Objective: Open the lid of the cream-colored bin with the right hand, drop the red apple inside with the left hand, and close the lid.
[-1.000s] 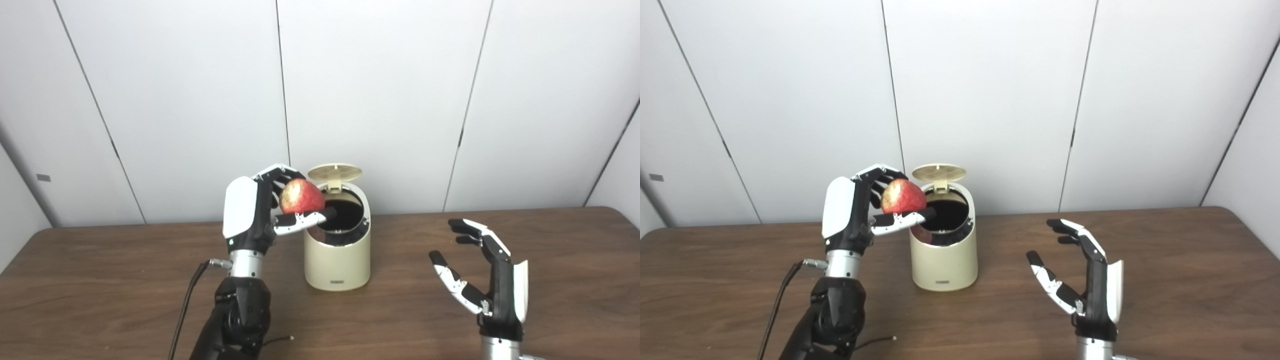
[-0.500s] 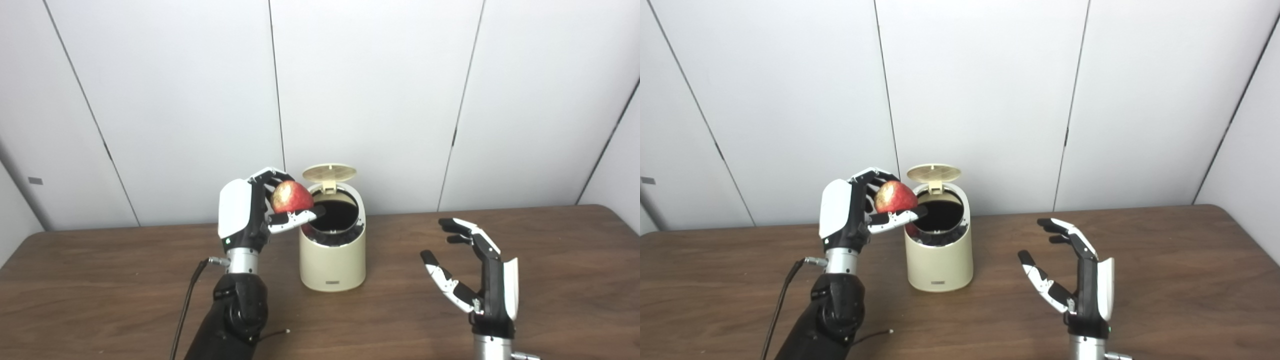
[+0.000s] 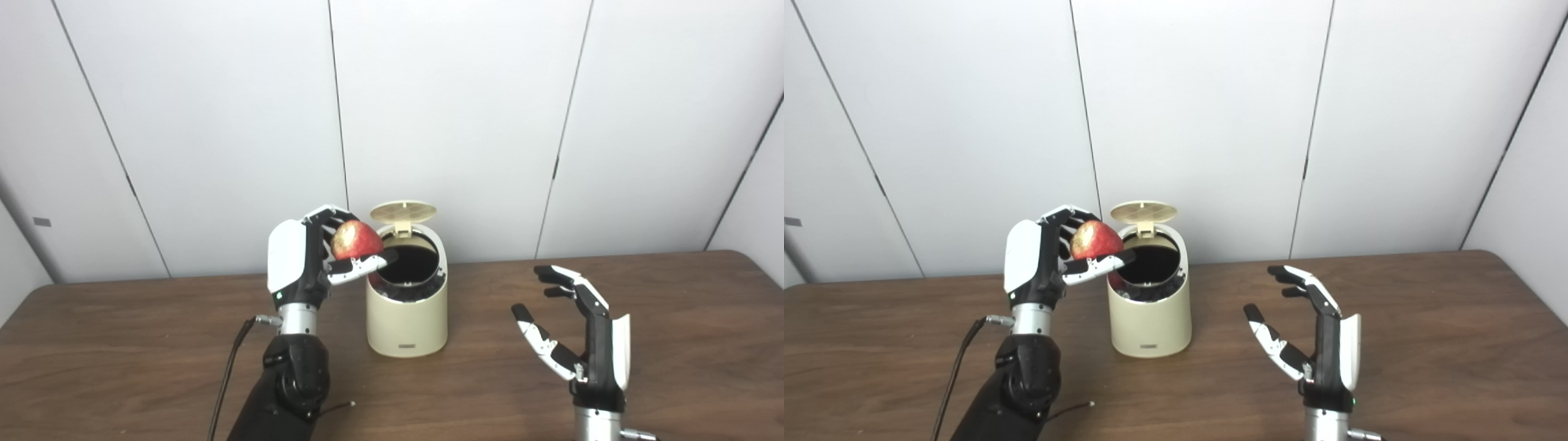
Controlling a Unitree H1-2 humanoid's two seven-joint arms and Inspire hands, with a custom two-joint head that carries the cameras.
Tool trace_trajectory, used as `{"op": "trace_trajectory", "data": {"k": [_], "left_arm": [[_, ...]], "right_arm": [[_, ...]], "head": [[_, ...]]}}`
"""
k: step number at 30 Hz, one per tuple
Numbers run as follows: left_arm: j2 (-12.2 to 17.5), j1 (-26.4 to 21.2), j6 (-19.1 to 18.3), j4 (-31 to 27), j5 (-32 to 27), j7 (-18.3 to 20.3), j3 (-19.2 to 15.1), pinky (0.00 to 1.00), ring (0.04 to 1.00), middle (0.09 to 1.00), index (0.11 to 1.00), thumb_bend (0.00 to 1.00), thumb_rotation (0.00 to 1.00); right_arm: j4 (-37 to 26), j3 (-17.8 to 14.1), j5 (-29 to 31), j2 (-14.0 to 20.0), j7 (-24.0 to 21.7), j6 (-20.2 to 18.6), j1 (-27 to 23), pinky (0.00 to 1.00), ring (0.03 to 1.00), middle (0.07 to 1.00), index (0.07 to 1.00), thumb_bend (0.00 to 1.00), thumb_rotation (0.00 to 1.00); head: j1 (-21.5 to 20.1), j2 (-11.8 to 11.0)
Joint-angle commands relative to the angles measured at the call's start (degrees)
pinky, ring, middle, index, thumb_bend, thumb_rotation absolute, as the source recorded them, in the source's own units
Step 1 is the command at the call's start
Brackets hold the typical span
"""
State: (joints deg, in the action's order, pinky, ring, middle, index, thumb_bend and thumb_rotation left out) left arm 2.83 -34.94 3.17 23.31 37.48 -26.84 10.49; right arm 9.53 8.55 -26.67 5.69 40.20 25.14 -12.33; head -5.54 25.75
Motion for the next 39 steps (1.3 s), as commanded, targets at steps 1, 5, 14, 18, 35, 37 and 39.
{"op": "trace_trajectory", "data": {"k": [1,5,14,18,35,37,39], "left_arm": [[0.2,-2.1,0.5,-2.4,0.6,0.7,0.9,0.26,0.388,0.460,0.514,0.50,0.00],[0.4,-0.9,0.7,-6.0,0.4,1.2,0.9,0.26,0.390,0.464,0.524,0.50,0.00],[-0.3,1.9,-0.4,-12.5,1.0,1.6,0.2,0.31,0.420,0.459,0.510,0.50,0.00],[-0.8,1.9,0.1,-12.4,0.9,1.4,0.1,0.30,0.411,0.460,0.513,0.50,0.00],[-3.5,-1.6,0.5,-3.2,-0.3,-0.1,0.3,0.27,0.387,0.456,0.515,0.50,0.00],[-3.6,-2.2,0.9,-1.4,-0.1,-1.1,0.4,0.27,0.387,0.456,0.513,0.50,0.00],[-3.9,-2.7,1.5,0.3,0.0,-2.2,0.7,0.26,0.381,0.454,0.511,0.50,0.00]], "right_arm": [[4.2,1.1,-0.2,-1.7,0.3,1.8,3.0,0.55,0.654,0.672,0.635,0.29,0.26],[4.6,0.9,0.1,-1.7,0.1,1.8,2.8,0.56,0.660,0.676,0.638,0.30,0.26],[5.1,1.8,0.2,-1.2,0.8,1.8,2.3,0.55,0.658,0.673,0.639,0.29,0.25],[5.1,1.7,0.2,-1.4,1.0,1.8,2.2,0.55,0.654,0.671,0.635,0.30,0.26],[4.7,-0.1,-0.8,-2.5,-0.2,1.7,2.7,0.56,0.663,0.679,0.644,0.29,0.25],[4.7,-0.1,-0.8,-2.5,-0.2,1.7,2.6,0.56,0.663,0.679,0.642,0.29,0.24],[4.8,0.0,-0.8,-2.4,0.0,1.7,2.6,0.56,0.661,0.678,0.641,0.29,0.24]], "head": [[-0.1,0.0],[0.4,-0.1],[0.6,-0.5],[0.5,-0.4],[0.1,-0.2],[0.0,-0.1],[0.0,-0.1]]}}
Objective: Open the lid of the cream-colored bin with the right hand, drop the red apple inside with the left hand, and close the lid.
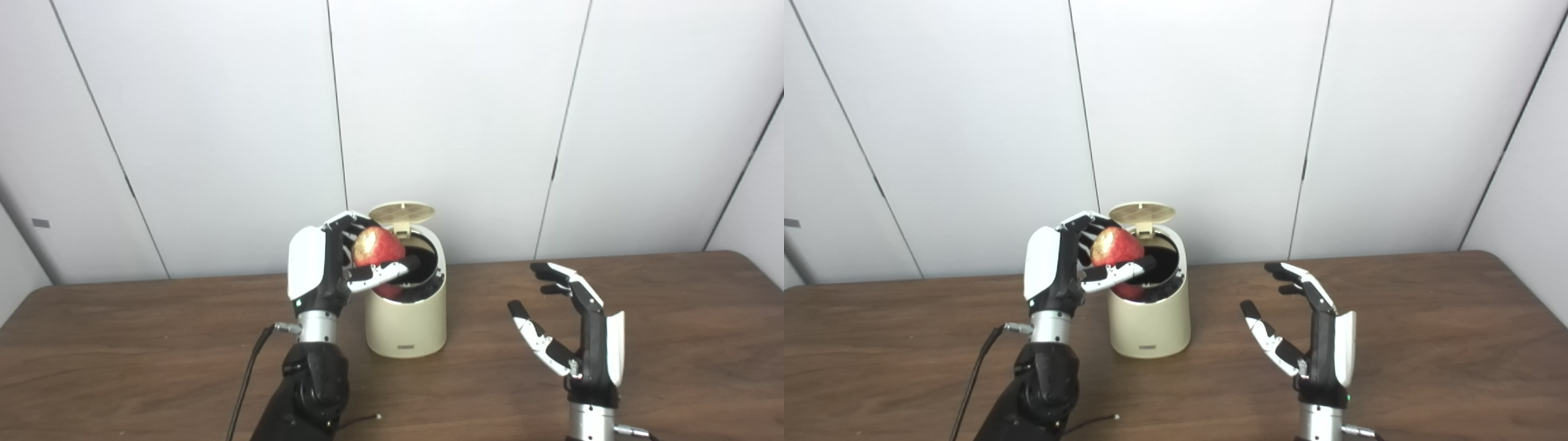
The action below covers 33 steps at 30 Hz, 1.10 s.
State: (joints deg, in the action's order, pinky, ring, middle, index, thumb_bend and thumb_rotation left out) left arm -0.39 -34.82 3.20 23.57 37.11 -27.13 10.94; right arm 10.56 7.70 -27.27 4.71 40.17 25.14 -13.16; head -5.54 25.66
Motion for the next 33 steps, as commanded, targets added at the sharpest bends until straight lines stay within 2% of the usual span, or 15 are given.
{"op": "trace_trajectory", "data": {"k": [1,8,14,23,24,25,26,29,33], "left_arm": [[-0.8,-3.0,1.7,0.7,0.4,-2.4,0.3,0.25,0.377,0.455,0.511,0.50,0.00],[-0.4,-3.9,2.4,4.1,0.5,-4.3,1.0,0.26,0.387,0.460,0.506,0.50,0.00],[-0.2,-4.8,2.8,5.3,-0.4,-4.0,0.9,0.26,0.387,0.461,0.508,0.50,0.00],[0.4,-3.7,2.4,3.1,-2.9,1.0,1.3,0.34,0.410,0.474,0.498,0.52,0.00],[0.5,-3.4,2.2,2.6,-3.3,1.9,1.4,0.36,0.418,0.479,0.497,0.76,0.12],[0.6,-3.2,2.1,2.1,-3.6,2.6,1.4,0.37,0.428,0.486,0.500,0.88,0.21],[0.8,-3.0,1.9,1.7,-3.9,3.3,1.5,0.38,0.440,0.494,0.507,0.95,0.28],[1.0,-2.3,1.3,0.1,-4.5,5.0,1.6,0.42,0.486,0.528,0.540,1.00,0.38],[1.3,-2.0,1.4,-0.6,-4.7,5.7,1.6,0.44,0.506,0.546,0.562,1.00,0.39]], "right_arm": [[3.8,0.8,-0.1,-1.5,0.0,1.7,3.4,0.56,0.660,0.676,0.639,0.29,0.23],[3.5,0.2,-1.2,-2.2,-0.2,1.7,3.7,0.56,0.660,0.675,0.644,0.29,0.26],[3.5,0.1,-1.2,-2.2,-0.3,1.7,3.6,0.55,0.657,0.677,0.644,0.29,0.27],[3.5,0.2,-0.9,-2.1,-0.4,1.7,3.6,0.56,0.658,0.677,0.641,0.29,0.29],[3.5,0.2,-1.0,-2.0,-0.4,1.7,3.6,0.55,0.657,0.677,0.640,0.29,0.28],[3.4,0.2,-1.0,-2.0,-0.4,1.7,3.6,0.55,0.657,0.676,0.638,0.29,0.28],[3.3,0.2,-0.9,-2.0,-0.5,1.7,3.7,0.55,0.657,0.676,0.638,0.29,0.28],[3.2,0.3,-0.8,-2.0,-0.6,1.7,3.7,0.56,0.659,0.677,0.640,0.29,0.28],[3.6,0.3,-0.8,-1.9,-0.5,1.7,3.5,0.56,0.659,0.677,0.640,0.29,0.25]], "head": [[0.0,0.0],[-0.4,0.2],[-0.4,0.3],[-0.3,0.3],[-0.3,0.3],[-0.3,0.3],[-0.3,0.4],[-0.3,0.4],[-0.2,0.3]]}}
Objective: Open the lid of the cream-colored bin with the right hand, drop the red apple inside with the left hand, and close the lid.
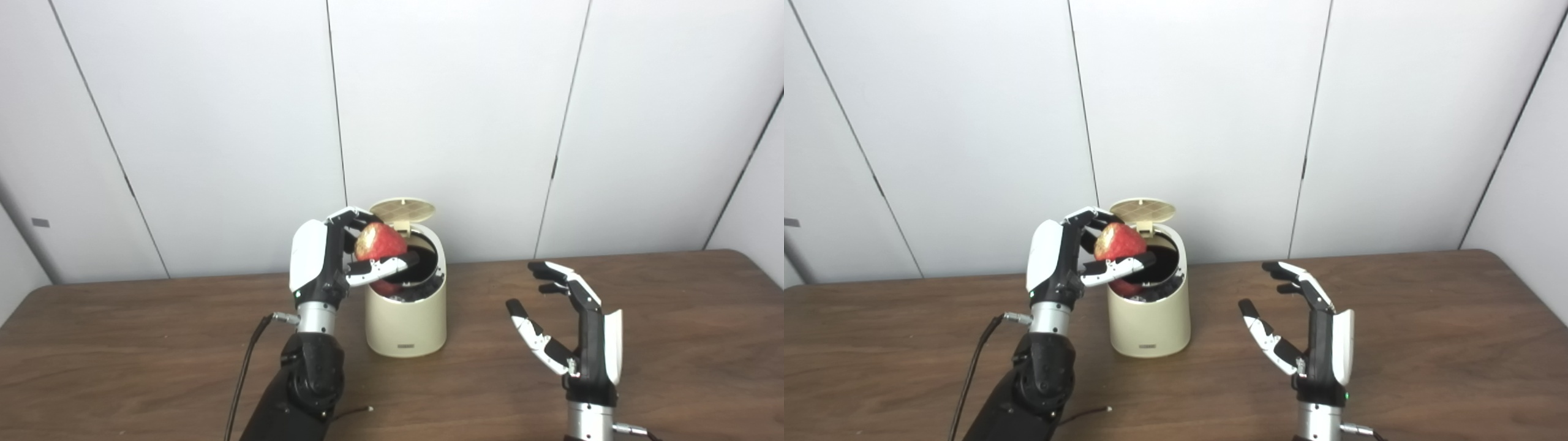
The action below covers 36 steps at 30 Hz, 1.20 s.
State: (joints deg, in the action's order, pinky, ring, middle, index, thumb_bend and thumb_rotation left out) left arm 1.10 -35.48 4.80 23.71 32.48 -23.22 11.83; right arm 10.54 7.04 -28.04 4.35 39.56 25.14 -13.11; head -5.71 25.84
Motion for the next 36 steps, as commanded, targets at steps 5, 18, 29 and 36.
{"op": "trace_trajectory", "data": {"k": [5,18,29,36], "left_arm": [[0.0,-1.2,-0.6,-1.4,-0.3,2.7,0.6,0.45,0.517,0.556,0.576,1.00,0.40],[0.5,-1.0,-2.7,-2.7,0.7,4.1,1.8,0.48,0.563,0.605,0.633,1.00,0.47],[1.0,-1.1,-4.3,-3.0,1.4,5.4,3.0,0.48,0.574,0.639,0.669,1.00,0.51],[0.4,-0.3,-1.2,-3.9,-2.9,5.1,1.4,0.47,0.552,0.601,0.630,1.00,0.44]], "right_arm": [[3.5,0.9,0.1,-1.5,-0.2,1.7,3.5,0.55,0.659,0.677,0.642,0.29,0.27],[3.3,0.6,-0.5,-1.9,-0.2,1.7,3.6,0.55,0.658,0.677,0.644,0.30,0.29],[3.5,0.5,0.1,-2.1,-0.4,1.7,3.4,0.55,0.654,0.674,0.643,0.30,0.29],[3.2,0.6,0.2,-2.1,-0.5,1.7,3.5,0.55,0.656,0.678,0.642,0.30,0.28]], "head": [[0.0,0.1],[-0.3,0.3],[-0.4,0.3],[-0.4,0.3]]}}
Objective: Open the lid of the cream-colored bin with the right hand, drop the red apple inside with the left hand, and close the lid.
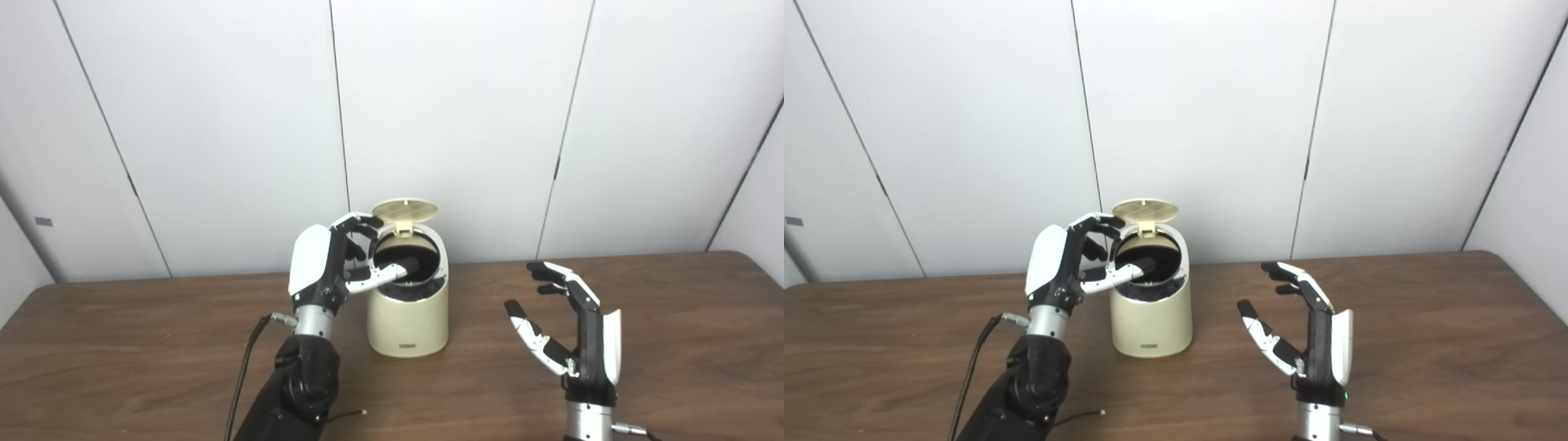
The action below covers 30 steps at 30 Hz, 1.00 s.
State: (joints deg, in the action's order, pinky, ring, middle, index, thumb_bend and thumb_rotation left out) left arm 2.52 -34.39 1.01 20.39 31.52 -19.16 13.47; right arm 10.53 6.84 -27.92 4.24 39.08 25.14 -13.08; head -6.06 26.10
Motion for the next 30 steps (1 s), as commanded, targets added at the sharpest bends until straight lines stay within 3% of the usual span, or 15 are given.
{"op": "trace_trajectory", "data": {"k": [1,5,8,9,10,12,21,25,28,30], "left_arm": [[-1.4,-1.1,4.3,-0.5,-3.9,0.7,-1.2,0.45,0.530,0.580,0.603,1.00,0.41],[-1.8,-0.2,7.4,-1.1,-9.8,2.9,-3.6,0.39,0.466,0.525,0.533,1.00,0.31],[-2.0,0.9,8.0,-3.2,-15.4,5.9,-5.5,0.37,0.450,0.509,0.517,0.93,0.19],[-2.3,1.4,7.9,-4.2,-17.7,6.8,-6.6,0.35,0.436,0.490,0.498,0.69,0.11],[-2.7,1.9,7.5,-5.3,-19.7,7.4,-7.5,0.36,0.439,0.488,0.491,0.61,0.06],[-3.3,2.6,7.1,-6.8,-22.0,8.1,-8.9,0.37,0.449,0.495,0.479,0.54,0.01],[-3.6,5.7,7.9,-13.8,-31.3,11.5,-14.3,0.35,0.433,0.480,0.497,0.50,0.00],[-4.1,7.4,9.1,-16.5,-41.9,15.2,-17.8,0.36,0.430,0.480,0.501,0.50,0.00],[-4.1,8.6,9.6,-17.3,-46.8,17.6,-19.4,0.36,0.430,0.489,0.503,0.50,0.00],[-3.5,9.9,10.0,-17.9,-48.7,19.1,-19.9,0.38,0.435,0.498,0.502,0.50,0.00]], "right_arm": [[3.2,0.8,0.0,-1.9,0.1,1.7,3.5,0.55,0.655,0.677,0.641,0.30,0.27],[3.5,0.8,-0.3,-1.9,0.1,1.7,3.4,0.55,0.657,0.677,0.643,0.30,0.27],[3.5,0.5,-0.4,-2.1,-0.1,1.6,3.4,0.55,0.655,0.679,0.646,0.30,0.29],[3.5,0.6,-0.5,-2.0,0.1,1.6,3.4,0.55,0.653,0.677,0.643,0.30,0.29],[3.5,0.7,-0.6,-2.0,0.2,1.7,3.4,0.55,0.651,0.675,0.642,0.30,0.28],[3.6,1.0,-0.5,-1.6,0.6,1.7,3.3,0.55,0.652,0.674,0.641,0.29,0.26],[3.9,1.0,0.1,-1.2,0.2,1.7,3.3,0.55,0.654,0.674,0.637,0.30,0.29],[3.9,1.3,0.5,-0.5,0.3,1.8,3.2,0.55,0.655,0.676,0.641,0.30,0.29],[3.9,1.6,1.0,0.2,-0.1,1.8,3.2,0.55,0.661,0.682,0.647,0.32,0.29],[3.4,2.0,1.3,1.1,-1.6,1.8,3.3,0.57,0.678,0.700,0.679,0.34,0.34]], "head": [[0.0,0.0],[0.1,0.0],[0.0,-0.1],[0.0,-0.1],[0.1,0.0],[0.2,-0.1],[0.5,-0.2],[0.7,-0.3],[0.8,-0.3],[1.0,-0.4]]}}
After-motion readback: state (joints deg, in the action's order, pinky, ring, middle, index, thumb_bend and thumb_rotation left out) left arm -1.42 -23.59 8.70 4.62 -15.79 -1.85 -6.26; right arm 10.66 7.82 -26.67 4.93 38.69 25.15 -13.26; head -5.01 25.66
